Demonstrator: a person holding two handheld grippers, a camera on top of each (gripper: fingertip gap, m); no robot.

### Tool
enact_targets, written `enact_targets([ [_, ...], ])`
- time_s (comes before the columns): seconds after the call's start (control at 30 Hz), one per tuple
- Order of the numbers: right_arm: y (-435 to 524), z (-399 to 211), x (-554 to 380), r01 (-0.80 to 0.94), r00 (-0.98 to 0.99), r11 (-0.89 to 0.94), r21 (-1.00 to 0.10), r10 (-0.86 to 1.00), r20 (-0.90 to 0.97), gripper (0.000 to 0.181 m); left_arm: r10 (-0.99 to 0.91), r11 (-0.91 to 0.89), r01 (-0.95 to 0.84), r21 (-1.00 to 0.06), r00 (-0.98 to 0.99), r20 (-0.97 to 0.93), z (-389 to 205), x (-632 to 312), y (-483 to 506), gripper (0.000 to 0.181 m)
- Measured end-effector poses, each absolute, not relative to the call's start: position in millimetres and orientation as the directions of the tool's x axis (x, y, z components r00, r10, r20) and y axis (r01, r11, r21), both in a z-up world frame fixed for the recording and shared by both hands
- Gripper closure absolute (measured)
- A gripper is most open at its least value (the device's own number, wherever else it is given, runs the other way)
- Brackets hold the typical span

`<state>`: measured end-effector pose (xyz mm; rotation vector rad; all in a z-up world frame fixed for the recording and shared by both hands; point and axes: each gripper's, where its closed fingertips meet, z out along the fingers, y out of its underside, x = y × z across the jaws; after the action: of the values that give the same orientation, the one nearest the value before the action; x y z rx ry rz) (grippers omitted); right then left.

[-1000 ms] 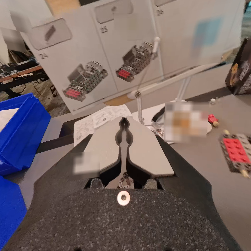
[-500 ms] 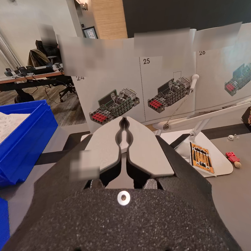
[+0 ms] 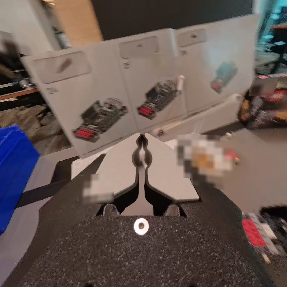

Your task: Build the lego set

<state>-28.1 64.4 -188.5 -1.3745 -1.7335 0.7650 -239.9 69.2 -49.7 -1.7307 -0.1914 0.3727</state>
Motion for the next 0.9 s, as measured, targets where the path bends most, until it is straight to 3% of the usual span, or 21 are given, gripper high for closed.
enact_targets([
  [0.13,38.1,-205.2,-21.6,0.489,-0.309,0.339,-0.804,0.929,0.204,0.123,-0.042,-0.3,-0.136,-0.944,0.991,-0.129,-82.5,-171.5,71.0,0.181],
  [0.23,16.9,-212.3,-15.7,0.463,-0.429,0.364,-0.808,0.89,0.155,0.123,-0.295,-0.355,-0.154,-0.922,0.954,-0.045,-119.4,-117.0,53.9,0.155],
  [0.4,-0.7,-218.4,-9.7,0.428,-0.525,0.382,-0.819,0.843,0.119,0.123,-0.504,-0.408,-0.279,-0.869,0.863,-0.041,-176.9,-63.9,17.1,0.128],
  [0.5,-8.4,-223.3,-5.9,0.415,-0.57,0.407,-0.814,0.813,0.117,0.123,-0.639,-0.49,-0.371,-0.788,0.769,0.035,-210.8,-35.1,-8.1,0.101],
  [0.63,-17.0,-238.2,2.5,0.441,-0.63,0.464,-0.768,0.77,0.104,0.123,-0.701,-0.511,-0.461,-0.725,0.712,0.042,-230.0,-23.3,-22.9,0.105],
  [0.9,-10.4,-248.8,3.5,0.494,-0.612,0.481,-0.724,0.784,0.103,0.123,-0.763,-0.505,-0.479,-0.718,0.637,0.112,-232.4,-12.9,-40.5,0.103],
])
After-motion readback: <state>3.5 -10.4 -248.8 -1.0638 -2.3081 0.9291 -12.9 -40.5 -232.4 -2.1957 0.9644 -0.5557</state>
